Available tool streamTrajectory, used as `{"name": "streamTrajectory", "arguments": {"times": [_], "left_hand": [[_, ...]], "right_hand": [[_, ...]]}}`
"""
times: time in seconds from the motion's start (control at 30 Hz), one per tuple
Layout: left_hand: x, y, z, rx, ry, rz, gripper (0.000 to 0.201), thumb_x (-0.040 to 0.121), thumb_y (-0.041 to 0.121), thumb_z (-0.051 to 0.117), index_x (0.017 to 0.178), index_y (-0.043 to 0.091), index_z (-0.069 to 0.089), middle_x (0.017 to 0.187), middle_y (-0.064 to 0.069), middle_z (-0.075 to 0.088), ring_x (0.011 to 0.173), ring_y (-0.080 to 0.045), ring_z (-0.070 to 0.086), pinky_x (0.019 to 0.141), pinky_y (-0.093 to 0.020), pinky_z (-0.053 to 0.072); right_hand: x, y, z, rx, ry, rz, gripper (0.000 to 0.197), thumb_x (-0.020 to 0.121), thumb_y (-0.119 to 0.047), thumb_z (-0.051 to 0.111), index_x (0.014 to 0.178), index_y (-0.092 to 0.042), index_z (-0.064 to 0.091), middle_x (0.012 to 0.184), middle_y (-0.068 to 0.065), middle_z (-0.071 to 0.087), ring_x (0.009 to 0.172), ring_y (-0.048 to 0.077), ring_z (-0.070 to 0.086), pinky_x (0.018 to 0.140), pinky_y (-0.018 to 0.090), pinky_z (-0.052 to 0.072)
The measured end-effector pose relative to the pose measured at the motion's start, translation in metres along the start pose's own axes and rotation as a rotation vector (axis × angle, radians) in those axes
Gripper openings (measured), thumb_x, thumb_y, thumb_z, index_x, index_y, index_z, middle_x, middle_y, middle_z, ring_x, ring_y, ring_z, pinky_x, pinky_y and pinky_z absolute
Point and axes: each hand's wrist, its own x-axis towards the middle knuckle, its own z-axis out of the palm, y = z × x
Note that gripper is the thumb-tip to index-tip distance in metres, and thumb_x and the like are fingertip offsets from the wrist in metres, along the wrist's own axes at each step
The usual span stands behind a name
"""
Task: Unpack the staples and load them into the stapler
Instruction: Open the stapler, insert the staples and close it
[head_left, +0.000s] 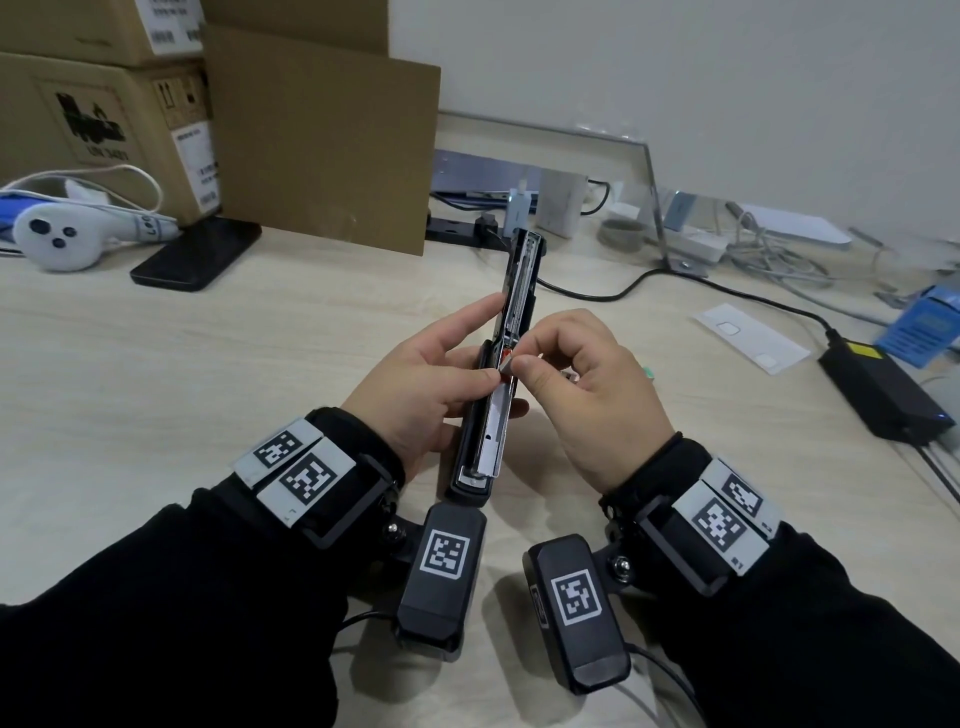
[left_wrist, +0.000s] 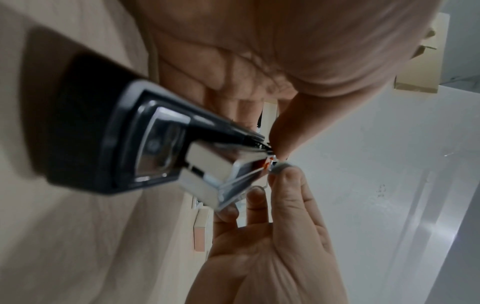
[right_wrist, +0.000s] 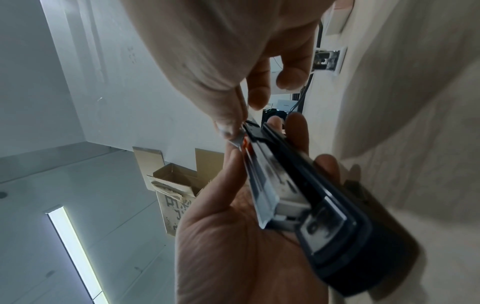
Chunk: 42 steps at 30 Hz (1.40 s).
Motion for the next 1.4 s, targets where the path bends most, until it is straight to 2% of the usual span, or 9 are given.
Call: {"name": "streamTrajectory", "arguments": {"times": [0.2, 0.37, 0.47, 0.7, 0.83, 0.97, 1.17, 1.27, 1.4], "left_hand": [[0.000, 0.000, 0.000, 0.024, 0.001, -0.004, 0.063, 0.092, -0.005, 0.054, 0.136, 0.039, 0.058, 0.106, -0.005, 0.074, 0.089, -0.025, 0.074, 0.069, -0.041, 0.058], [-0.002, 0.001, 0.002, 0.018, 0.008, 0.009, 0.063, 0.092, -0.007, 0.053, 0.138, 0.036, 0.057, 0.109, -0.008, 0.071, 0.076, -0.017, 0.073, 0.065, -0.036, 0.059], [-0.002, 0.002, 0.003, -0.001, 0.011, 0.014, 0.062, 0.093, -0.007, 0.052, 0.136, 0.037, 0.058, 0.109, -0.011, 0.068, 0.069, -0.014, 0.067, 0.060, -0.034, 0.058], [-0.002, 0.004, 0.004, -0.020, 0.057, 0.015, 0.063, 0.093, -0.007, 0.050, 0.137, 0.038, 0.057, 0.121, -0.026, 0.066, 0.093, -0.032, 0.059, 0.070, -0.039, 0.054], [-0.004, 0.006, 0.004, -0.039, 0.075, 0.030, 0.063, 0.092, -0.006, 0.052, 0.139, 0.036, 0.056, 0.128, -0.024, 0.064, 0.083, -0.023, 0.069, 0.072, -0.042, 0.056], [-0.002, 0.008, 0.002, -0.051, 0.147, 0.020, 0.062, 0.090, -0.005, 0.054, 0.133, 0.039, 0.061, 0.128, -0.024, 0.064, 0.092, -0.035, 0.076, 0.077, -0.048, 0.054], [0.000, 0.014, -0.001, -0.132, 0.270, 0.016, 0.058, 0.088, -0.002, 0.047, 0.125, 0.038, 0.067, 0.120, -0.014, 0.073, 0.077, -0.029, 0.075, 0.058, -0.037, 0.049], [0.000, 0.015, -0.002, -0.126, 0.296, 0.021, 0.060, 0.087, -0.002, 0.045, 0.128, 0.038, 0.065, 0.120, -0.015, 0.073, 0.073, -0.027, 0.074, 0.055, -0.035, 0.049], [0.001, 0.014, -0.001, -0.132, 0.298, 0.012, 0.060, 0.088, -0.003, 0.044, 0.131, 0.035, 0.063, 0.123, -0.019, 0.070, 0.071, -0.028, 0.073, 0.050, -0.032, 0.051]], "right_hand": [[0.000, 0.000, 0.000, -0.069, -0.004, -0.001, 0.014, 0.088, -0.007, 0.066, 0.079, -0.018, 0.063, 0.087, -0.008, 0.055, 0.073, 0.004, 0.051, 0.073, 0.013, 0.040], [0.000, -0.001, 0.000, -0.074, -0.020, 0.017, 0.008, 0.085, -0.011, 0.069, 0.079, -0.016, 0.069, 0.086, -0.001, 0.059, 0.076, 0.015, 0.060, 0.072, 0.027, 0.048], [-0.001, -0.003, 0.000, -0.139, -0.053, -0.009, 0.011, 0.081, -0.009, 0.072, 0.075, -0.018, 0.071, 0.075, -0.008, 0.053, 0.068, 0.003, 0.051, 0.066, 0.013, 0.037], [-0.002, -0.003, -0.001, -0.188, -0.058, -0.065, 0.006, 0.077, -0.010, 0.075, 0.076, -0.016, 0.076, 0.071, -0.012, 0.053, 0.067, 0.000, 0.053, 0.065, 0.009, 0.035], [-0.003, -0.006, -0.002, -0.090, -0.007, -0.049, 0.007, 0.081, -0.007, 0.073, 0.076, -0.012, 0.075, 0.074, -0.001, 0.062, 0.067, 0.006, 0.057, 0.064, 0.013, 0.040], [0.000, -0.002, -0.005, -0.006, 0.059, 0.074, 0.010, 0.086, -0.007, 0.067, 0.077, -0.012, 0.070, 0.073, 0.006, 0.067, 0.065, 0.007, 0.057, 0.063, 0.018, 0.047], [0.001, 0.014, 0.001, -0.229, -0.235, 0.200, 0.011, 0.087, -0.015, 0.066, 0.081, -0.019, 0.075, 0.083, -0.006, 0.070, 0.072, 0.003, 0.058, 0.071, 0.016, 0.041], [0.000, 0.010, 0.003, -0.305, -0.367, 0.175, 0.007, 0.087, -0.024, 0.070, 0.089, -0.024, 0.077, 0.094, -0.004, 0.066, 0.084, 0.000, 0.057, 0.079, 0.004, 0.033], [-0.002, 0.003, 0.007, -0.298, -0.512, 0.141, 0.018, 0.077, -0.032, 0.080, 0.095, -0.029, 0.076, 0.096, -0.001, 0.061, 0.084, 0.004, 0.057, 0.081, 0.022, 0.045]]}}
